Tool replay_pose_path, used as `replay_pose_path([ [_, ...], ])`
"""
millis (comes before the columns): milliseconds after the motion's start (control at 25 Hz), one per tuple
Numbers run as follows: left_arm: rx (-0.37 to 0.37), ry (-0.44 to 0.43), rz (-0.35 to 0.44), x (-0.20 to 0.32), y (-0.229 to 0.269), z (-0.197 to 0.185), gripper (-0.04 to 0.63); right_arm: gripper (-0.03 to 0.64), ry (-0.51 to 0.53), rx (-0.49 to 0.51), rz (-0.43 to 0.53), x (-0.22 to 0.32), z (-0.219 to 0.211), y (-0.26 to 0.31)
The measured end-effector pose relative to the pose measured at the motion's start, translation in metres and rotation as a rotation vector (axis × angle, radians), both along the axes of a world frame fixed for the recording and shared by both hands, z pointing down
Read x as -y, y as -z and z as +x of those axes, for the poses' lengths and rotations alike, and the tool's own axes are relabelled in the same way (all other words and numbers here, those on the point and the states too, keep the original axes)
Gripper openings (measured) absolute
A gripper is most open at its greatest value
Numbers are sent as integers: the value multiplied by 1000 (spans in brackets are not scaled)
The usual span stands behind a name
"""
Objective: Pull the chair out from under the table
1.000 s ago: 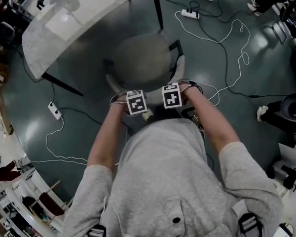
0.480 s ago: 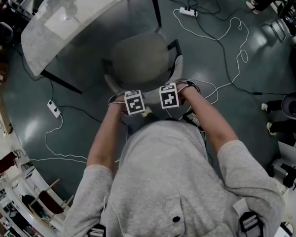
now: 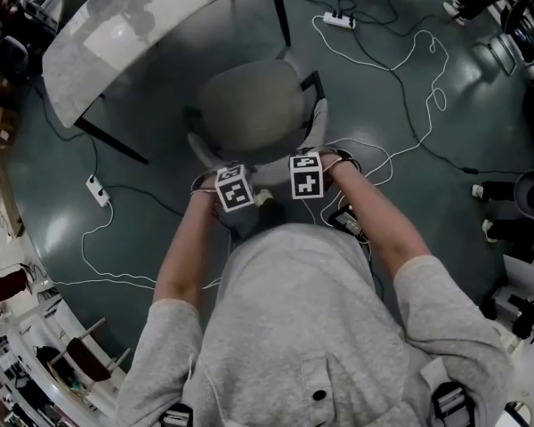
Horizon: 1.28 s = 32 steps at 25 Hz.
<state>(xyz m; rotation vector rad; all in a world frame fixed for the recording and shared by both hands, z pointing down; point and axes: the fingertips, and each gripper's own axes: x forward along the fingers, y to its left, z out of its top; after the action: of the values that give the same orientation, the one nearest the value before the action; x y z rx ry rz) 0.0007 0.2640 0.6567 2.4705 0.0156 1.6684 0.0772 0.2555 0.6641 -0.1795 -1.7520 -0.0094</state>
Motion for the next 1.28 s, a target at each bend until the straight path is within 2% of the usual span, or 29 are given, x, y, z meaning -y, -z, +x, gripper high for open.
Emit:
replay_pose_path([
  [160,-83,76,167,3,7,-6,169,156,-53,67,145,2,3,10],
  [320,-113,218,244,4,27,-21,169,156,-182,174,219,0,13,40],
  [440,-141,397,328,1,45,-33,169,152,-308,287,240,-10,23,66],
  [480,-162,466,356,-2,53,-37,164,126,-355,332,249,-14,26,77],
  [520,-198,543,375,-6,62,-41,123,70,-403,382,259,-18,30,88],
  [560,-249,627,381,-11,74,-43,65,50,-447,433,271,-23,34,99],
  [680,-419,863,400,-27,117,-49,37,37,-537,570,320,-39,45,136],
  [800,-486,1054,490,-46,159,-61,30,35,-606,693,398,-58,50,184],
  [880,-530,1144,536,-60,185,-60,26,35,-674,785,468,-65,57,222],
  [960,-585,1192,571,-70,213,-48,23,35,-763,879,522,-70,69,256],
  [1080,-666,1202,625,-82,251,-27,23,35,-888,979,581,-77,94,287],
  [1280,-719,1197,688,-96,288,-9,24,37,-956,1043,612,-96,114,305],
])
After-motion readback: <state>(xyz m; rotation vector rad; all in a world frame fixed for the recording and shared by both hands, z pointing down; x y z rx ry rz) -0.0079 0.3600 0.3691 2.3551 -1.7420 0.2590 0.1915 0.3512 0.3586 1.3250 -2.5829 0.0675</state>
